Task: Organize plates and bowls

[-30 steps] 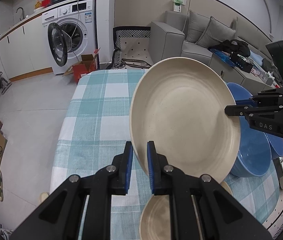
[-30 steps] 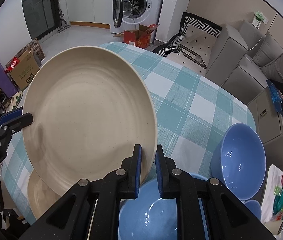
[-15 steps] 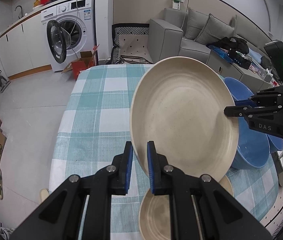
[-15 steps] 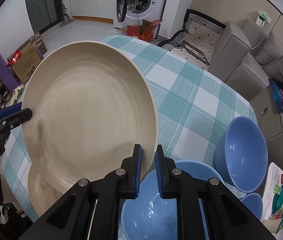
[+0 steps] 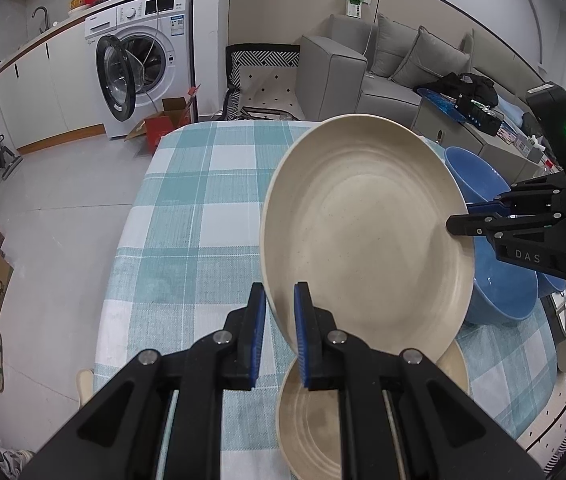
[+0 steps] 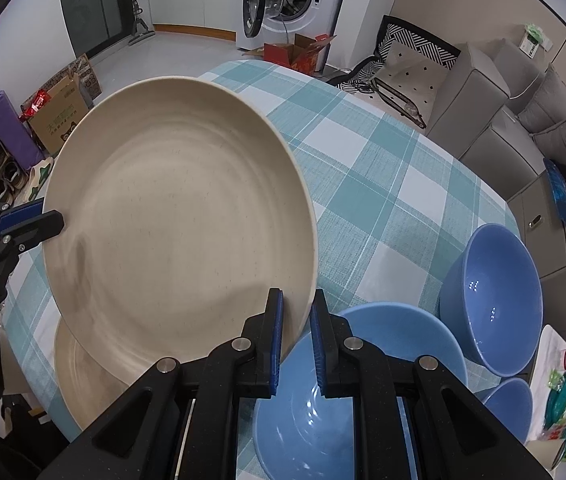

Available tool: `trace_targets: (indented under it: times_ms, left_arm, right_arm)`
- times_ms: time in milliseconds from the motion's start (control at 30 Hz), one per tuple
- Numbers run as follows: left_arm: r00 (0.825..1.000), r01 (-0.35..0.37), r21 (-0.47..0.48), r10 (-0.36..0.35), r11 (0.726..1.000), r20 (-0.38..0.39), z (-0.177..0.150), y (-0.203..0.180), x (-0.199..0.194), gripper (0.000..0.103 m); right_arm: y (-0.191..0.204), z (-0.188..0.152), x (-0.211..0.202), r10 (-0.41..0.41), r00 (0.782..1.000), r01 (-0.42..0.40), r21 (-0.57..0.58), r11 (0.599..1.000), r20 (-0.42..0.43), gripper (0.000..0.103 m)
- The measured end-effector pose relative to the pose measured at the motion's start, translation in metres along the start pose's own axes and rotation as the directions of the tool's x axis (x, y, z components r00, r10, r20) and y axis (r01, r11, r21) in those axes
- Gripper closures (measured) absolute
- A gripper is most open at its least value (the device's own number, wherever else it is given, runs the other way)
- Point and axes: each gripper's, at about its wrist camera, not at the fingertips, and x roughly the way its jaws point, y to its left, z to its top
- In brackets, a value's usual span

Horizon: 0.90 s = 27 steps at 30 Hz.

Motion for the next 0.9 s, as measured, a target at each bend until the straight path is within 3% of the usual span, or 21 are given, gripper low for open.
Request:
trace_targets:
  times_ms: [900]
  left_arm:
    - [1.000,-0.010,-0.020,0.010,1.000,-0.016,-0.031,0.007,-0.009,0.091]
  right_arm:
    - [0.027,-0.027,0.000,0.013,1.000,-0.014,-0.045,0.999,-0.021,0.090]
